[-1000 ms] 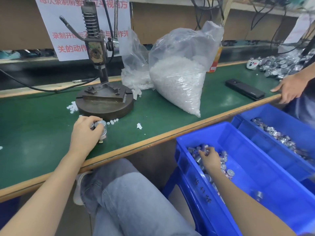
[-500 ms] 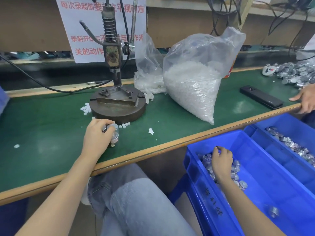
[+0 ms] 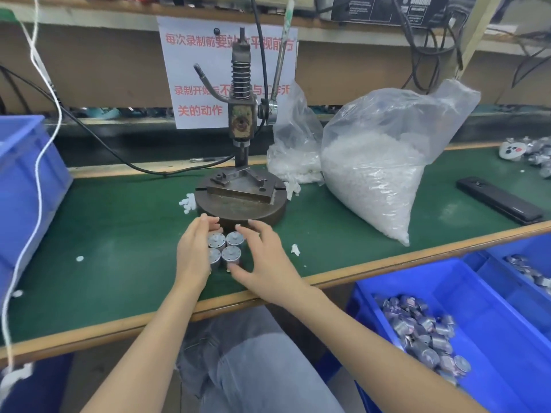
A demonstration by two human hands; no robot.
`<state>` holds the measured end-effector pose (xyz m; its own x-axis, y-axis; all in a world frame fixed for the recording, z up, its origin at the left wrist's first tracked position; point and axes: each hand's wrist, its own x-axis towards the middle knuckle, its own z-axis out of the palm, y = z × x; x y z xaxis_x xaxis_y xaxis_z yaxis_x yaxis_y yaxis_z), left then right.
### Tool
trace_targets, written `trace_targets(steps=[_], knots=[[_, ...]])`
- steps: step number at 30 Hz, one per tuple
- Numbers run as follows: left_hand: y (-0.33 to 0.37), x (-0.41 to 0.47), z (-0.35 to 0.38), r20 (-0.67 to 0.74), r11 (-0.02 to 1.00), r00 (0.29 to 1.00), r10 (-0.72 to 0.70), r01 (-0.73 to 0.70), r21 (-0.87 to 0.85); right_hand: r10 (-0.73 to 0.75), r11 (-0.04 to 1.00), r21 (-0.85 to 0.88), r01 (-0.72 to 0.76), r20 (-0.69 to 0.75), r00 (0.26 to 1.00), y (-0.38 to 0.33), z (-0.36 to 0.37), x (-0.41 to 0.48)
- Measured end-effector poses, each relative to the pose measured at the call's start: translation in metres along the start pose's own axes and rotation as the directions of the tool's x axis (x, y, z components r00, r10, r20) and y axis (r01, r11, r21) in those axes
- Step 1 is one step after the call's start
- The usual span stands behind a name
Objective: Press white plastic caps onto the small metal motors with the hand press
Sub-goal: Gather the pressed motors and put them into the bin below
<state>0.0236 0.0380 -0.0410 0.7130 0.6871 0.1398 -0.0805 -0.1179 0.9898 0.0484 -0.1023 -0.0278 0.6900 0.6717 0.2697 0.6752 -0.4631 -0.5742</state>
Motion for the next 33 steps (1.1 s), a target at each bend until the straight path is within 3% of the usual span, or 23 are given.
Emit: trace_targets(steps=[3, 10, 18, 29, 33], knots=[[0.000, 0.005, -0.003, -0.073, 0.990, 0.996, -0.053, 0.043, -0.136, -0.098, 0.983, -0.145, 0.109, 0.084, 0.992, -0.011, 0.018, 0.026], [-0.001, 0.010, -0.007, -0.170, 0.944, 0.978, -0.121, 0.061, -0.325, -0.173, 0.953, -0.243, 0.181, 0.052, 0.983, -0.009, 0.035, 0.040], [-0.003, 0.009, -0.007, -0.185, 0.960, 0.978, -0.095, 0.041, -0.277, -0.212, 0.952, -0.211, 0.221, 0.065, 0.975, -0.009, 0.030, 0.043], [-0.002, 0.006, -0.007, -0.187, 0.975, 0.979, -0.081, 0.039, -0.219, -0.127, 0.991, 0.025, 0.131, -0.125, 0.984, -0.012, 0.022, 0.038], [-0.001, 0.007, -0.007, -0.191, 0.983, 0.980, -0.063, 0.027, -0.182, -0.175, 0.978, -0.113, 0.177, 0.030, 0.984, -0.014, 0.022, 0.038]])
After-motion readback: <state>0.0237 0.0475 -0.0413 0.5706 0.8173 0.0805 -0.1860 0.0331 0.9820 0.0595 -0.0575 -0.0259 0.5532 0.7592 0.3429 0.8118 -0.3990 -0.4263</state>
